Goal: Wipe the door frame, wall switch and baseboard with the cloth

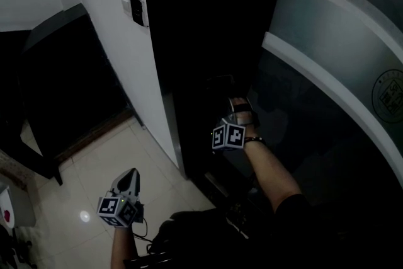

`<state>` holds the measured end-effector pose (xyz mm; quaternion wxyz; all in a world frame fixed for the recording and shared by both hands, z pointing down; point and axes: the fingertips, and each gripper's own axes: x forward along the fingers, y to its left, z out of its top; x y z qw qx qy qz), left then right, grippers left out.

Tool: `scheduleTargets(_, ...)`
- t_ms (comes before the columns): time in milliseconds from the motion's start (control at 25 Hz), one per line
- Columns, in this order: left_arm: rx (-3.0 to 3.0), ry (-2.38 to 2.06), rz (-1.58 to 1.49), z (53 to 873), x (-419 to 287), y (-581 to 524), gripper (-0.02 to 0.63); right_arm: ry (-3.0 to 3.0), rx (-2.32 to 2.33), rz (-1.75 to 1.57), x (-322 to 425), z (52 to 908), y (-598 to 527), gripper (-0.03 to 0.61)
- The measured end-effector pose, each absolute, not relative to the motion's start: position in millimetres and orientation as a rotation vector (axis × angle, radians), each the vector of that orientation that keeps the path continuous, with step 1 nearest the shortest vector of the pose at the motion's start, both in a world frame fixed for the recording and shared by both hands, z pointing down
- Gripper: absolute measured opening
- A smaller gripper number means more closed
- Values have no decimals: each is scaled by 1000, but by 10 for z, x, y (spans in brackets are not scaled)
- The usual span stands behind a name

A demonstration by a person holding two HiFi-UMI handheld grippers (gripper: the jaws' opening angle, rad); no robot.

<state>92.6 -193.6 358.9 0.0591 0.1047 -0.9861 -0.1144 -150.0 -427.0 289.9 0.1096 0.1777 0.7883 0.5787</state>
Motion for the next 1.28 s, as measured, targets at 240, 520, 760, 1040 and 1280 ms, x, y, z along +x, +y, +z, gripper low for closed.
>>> scheduleTargets(240, 310, -2977, -344, 3648, 923, -1955, 3, 2336, 563, 1720, -1489, 3118, -4283, 95)
scheduleTargets(520, 315, -2962, -342, 3685, 897, -1999, 3, 2337, 611, 1747, -1470, 3363, -4303, 95)
scheduleTargets(760, 297, -2946, -343, 3741, 862, -1995, 3, 2342, 653, 1781, -1465, 3575, -4314, 95)
scheduleTargets(1040, 288, -2924, -299, 3784, 857, -1998, 3, 2374, 720, 1793, -1468, 3899, -4325, 95)
scheduleTargets(1280, 258, -2907, -302, 3841, 962, -1970, 3, 2402, 764, 1805, -1389, 4129, -4372, 95)
